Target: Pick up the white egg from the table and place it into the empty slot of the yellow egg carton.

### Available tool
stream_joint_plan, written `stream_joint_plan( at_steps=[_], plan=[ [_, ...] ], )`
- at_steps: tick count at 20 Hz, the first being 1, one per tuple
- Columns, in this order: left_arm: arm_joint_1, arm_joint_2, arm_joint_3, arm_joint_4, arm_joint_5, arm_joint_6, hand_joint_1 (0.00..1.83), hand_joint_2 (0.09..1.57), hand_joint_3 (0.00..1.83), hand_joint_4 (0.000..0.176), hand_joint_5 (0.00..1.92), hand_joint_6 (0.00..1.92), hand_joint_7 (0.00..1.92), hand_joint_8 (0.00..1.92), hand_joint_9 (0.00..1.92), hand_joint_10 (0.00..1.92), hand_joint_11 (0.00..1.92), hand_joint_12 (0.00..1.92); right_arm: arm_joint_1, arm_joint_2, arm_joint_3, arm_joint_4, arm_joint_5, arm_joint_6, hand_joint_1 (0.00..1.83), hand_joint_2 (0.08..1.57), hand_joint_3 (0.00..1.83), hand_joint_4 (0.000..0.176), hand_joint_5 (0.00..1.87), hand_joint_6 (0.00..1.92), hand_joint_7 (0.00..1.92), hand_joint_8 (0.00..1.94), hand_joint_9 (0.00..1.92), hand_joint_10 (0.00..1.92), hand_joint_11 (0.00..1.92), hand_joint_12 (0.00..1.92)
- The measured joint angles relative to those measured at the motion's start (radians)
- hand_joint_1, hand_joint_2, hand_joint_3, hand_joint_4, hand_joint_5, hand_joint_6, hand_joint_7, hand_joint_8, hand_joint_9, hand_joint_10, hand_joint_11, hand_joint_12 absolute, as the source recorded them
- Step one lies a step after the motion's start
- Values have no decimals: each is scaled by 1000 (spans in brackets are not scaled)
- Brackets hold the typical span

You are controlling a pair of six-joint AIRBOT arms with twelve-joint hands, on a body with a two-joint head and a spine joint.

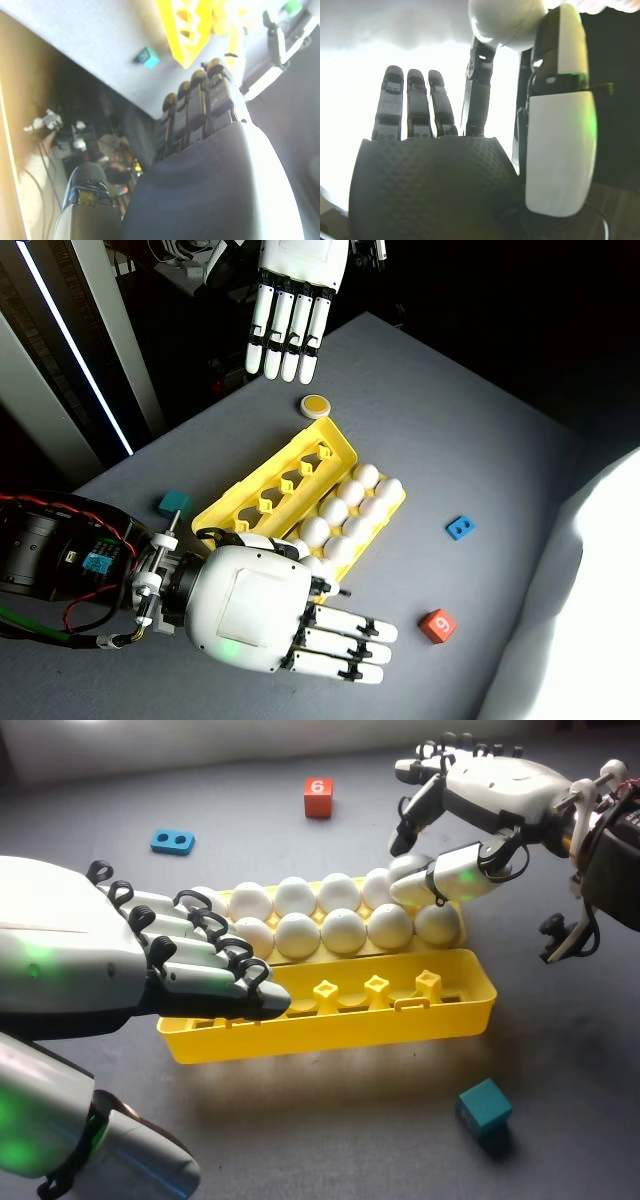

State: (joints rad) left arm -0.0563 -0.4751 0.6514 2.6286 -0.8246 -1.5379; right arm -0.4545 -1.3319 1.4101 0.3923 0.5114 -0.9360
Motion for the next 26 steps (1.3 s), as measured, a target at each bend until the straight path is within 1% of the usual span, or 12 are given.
stream_joint_plan(
  at_steps=[4, 7, 8, 9, 11, 13, 14, 16, 20, 21, 22, 26],
  plan=[
    [0, 0, 0, 0, 0, 0, 0, 1078, 0, 0, 44, 0, 63, 2, 46, 2, 14, 10, 0, 0, 0, 0, 6, 0, 865, 881, 0, 32, 948, 37, 49, 5, 0, 0, 0, 0],
    [0, 0, 0, 0, 0, 0, 0, 1082, 0, 0, 52, 4, 76, 7, 60, 7, 24, 15, 0, 0, 0, -8, 7, -2, 873, 866, 0, 31, 938, 28, 0, 0, 0, 0, 0, 0],
    [0, 0, 0, 0, 0, 0, 0, 1080, 0, 0, 51, 3, 74, 5, 56, 5, 24, 16, -2, 5, 0, -29, 7, -2, 898, 868, 0, 5, 934, 25, 0, 0, 0, 0, 0, 0],
    [0, 0, 0, 0, 0, 0, 0, 1082, 0, 0, 54, 4, 77, 6, 60, 6, 27, 17, -4, 11, 0, -57, 8, -3, 875, 868, 0, 24, 935, 24, 0, 0, 0, 0, 0, 0],
    [0, 0, 0, 0, -1, 0, 0, 1082, 0, 0, 52, 3, 75, 4, 54, 3, 18, 14, -11, 41, -6, -128, 6, -6, 870, 871, 0, 28, 932, 22, 0, 0, 0, 0, 0, 0],
    [0, 0, 0, -5, -1, 2, 0, 1078, 0, 0, 53, 2, 73, 2, 54, 2, 21, 16, -11, 85, -27, -132, -1, -7, 839, 898, 5, 63, 898, 6, 0, 0, 0, 0, 0, 0],
    [0, 0, 0, -9, 0, 4, 0, 1080, 0, 0, 45, 0, 68, 0, 49, 0, 14, 14, -11, 115, -44, -134, -6, -7, 844, 897, 4, 64, 897, 5, 0, 0, 0, 0, 0, 0],
    [0, 0, 0, -11, 0, 4, 0, 1084, 1, 0, 60, 7, 74, 3, 51, 1, 15, 15, -11, 183, -84, -131, -33, -17, 891, 878, 0, 25, 940, 22, 0, 0, 0, 0, 0, 0],
    [0, 0, 0, -16, 0, 4, 0, 1085, 1, 0, 75, 10, 94, 9, 70, 8, 35, 25, -14, 309, -193, -135, -82, -33, 883, 897, 4, 25, 968, 29, 0, 0, 0, 0, 0, 0],
    [0, 0, 0, -18, -1, 4, 0, 1086, 1, 0, 66, 5, 81, 3, 57, 2, 25, 22, -14, 351, -229, -138, -101, -37, 898, 895, 2, 15, 983, 34, 0, 0, 0, 0, 0, 0],
    [0, 0, 0, -17, -1, 5, 0, 1092, 4, 0, 68, 6, 80, 2, 58, 2, 36, 27, -14, 386, -257, -139, -112, -42, 853, 905, 6, 58, 968, 25, 0, 0, 0, 0, 0, 0],
    [0, 0, 0, -19, -1, 5, 0, 1089, 2, 0, 54, 0, 81, 2, 61, 3, 22, 23, -37, 511, -345, -143, -140, -45, 842, 918, 9, 57, 966, 21, 0, 0, 0, 0, 0, 0]
  ],
)
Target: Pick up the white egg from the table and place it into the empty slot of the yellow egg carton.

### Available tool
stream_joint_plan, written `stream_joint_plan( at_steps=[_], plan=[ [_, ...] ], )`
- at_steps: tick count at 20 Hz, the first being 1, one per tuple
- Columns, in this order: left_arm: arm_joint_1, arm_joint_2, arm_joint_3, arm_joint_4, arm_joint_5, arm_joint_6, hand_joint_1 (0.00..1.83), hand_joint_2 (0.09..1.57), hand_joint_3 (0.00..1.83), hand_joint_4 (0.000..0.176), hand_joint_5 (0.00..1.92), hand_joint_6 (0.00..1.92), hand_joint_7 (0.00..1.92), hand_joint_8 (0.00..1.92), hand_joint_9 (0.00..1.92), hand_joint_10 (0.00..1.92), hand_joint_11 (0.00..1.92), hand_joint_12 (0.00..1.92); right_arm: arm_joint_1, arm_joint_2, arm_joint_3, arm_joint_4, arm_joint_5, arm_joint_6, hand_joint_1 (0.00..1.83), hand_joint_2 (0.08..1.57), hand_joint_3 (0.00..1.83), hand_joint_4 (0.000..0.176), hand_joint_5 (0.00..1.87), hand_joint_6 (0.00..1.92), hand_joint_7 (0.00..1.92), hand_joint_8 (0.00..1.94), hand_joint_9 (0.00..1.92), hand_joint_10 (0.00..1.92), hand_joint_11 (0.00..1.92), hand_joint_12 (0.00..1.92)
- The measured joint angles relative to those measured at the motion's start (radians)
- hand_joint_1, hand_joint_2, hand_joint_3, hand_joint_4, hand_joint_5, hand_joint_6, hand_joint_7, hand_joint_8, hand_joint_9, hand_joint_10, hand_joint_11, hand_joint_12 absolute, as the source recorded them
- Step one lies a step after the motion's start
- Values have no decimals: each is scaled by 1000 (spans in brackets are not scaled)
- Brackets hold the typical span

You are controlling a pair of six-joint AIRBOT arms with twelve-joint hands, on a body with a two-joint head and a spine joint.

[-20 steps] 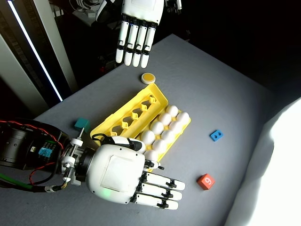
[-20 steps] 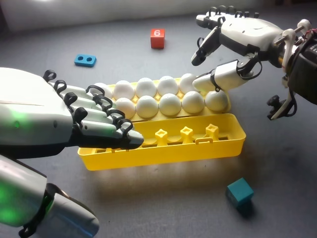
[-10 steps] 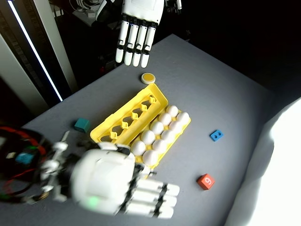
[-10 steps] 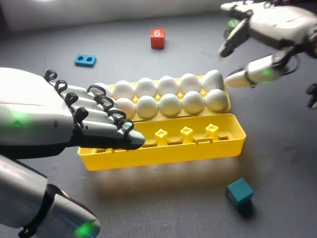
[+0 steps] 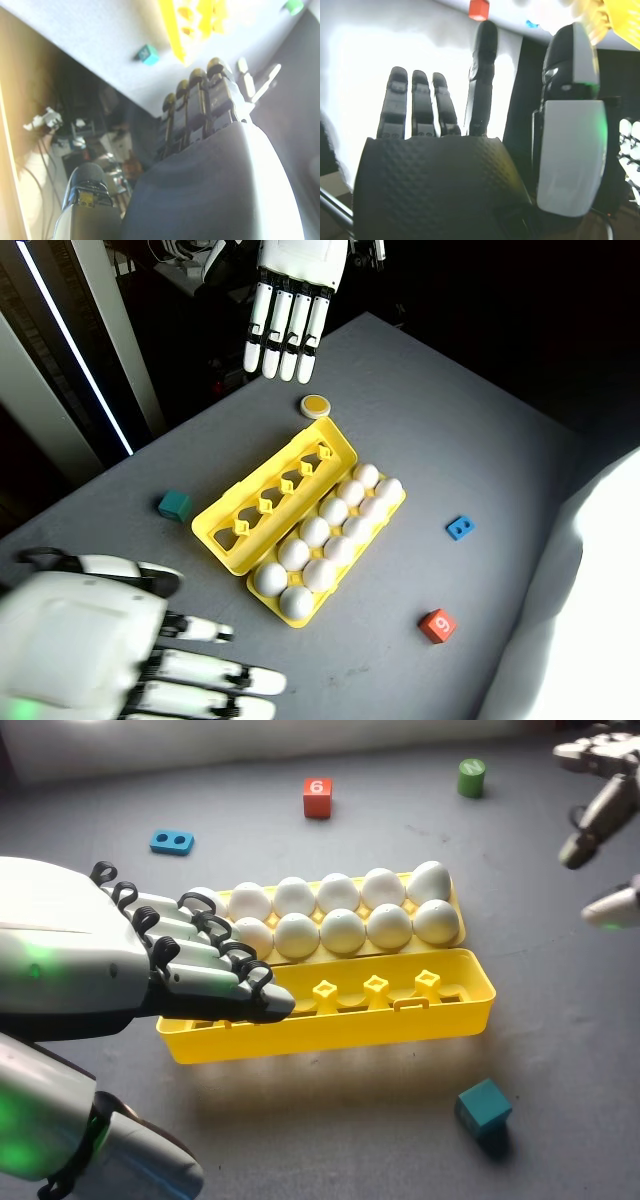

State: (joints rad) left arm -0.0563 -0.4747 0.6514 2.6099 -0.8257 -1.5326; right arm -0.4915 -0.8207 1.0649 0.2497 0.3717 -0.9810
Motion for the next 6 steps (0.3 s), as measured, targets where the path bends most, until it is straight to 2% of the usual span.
stream_joint_plan(
  at_steps=[1, 2, 3, 4, 5, 6],
  plan=[
    [0, 4, 0, 0, 0, 1, 0, 1092, 3, 0, 67, 5, 91, 6, 68, 5, 22, 24, 0, 23, -10, 1, -10, 0, 855, 911, 5, 45, 977, 24, 0, 0, 0, 0, 0, 0],
    [0, 4, 0, 1, 0, 1, 0, 1097, 5, 0, 91, 14, 109, 12, 84, 10, 40, 33, 0, 35, -10, 0, -10, 0, 844, 906, 2, 52, 980, 25, 0, 0, 0, 0, 0, 0],
    [0, 4, 0, -1, 1, 2, 0, 1101, 6, 0, 97, 14, 102, 8, 82, 9, 46, 36, 0, 53, -13, 0, -9, 2, 909, 898, 0, 25, 991, 28, 0, 0, 0, 0, 0, 0],
    [0, 4, 0, -5, 1, 2, 0, 1094, 2, 0, 82, 7, 83, 1, 68, 2, 33, 32, 0, 63, -18, 1, -9, 5, 918, 917, 6, 53, 986, 24, 0, 0, 0, 0, 0, 0],
    [0, 4, 0, -4, 0, 2, 0, 1094, 2, 0, 82, 7, 83, 1, 68, 2, 33, 32, 0, 74, -24, 1, -10, 5, 918, 917, 6, 53, 986, 24, 0, 0, 0, 0, 0, 0],
    [0, 4, 0, -3, 0, 3, 0, 1093, 1, 0, 81, 5, 73, 0, 57, 0, 21, 28, -10, 94, -42, -1, -8, 6, 900, 940, 15, 65, 974, 17, 0, 0, 0, 0, 0, 0]
  ],
)
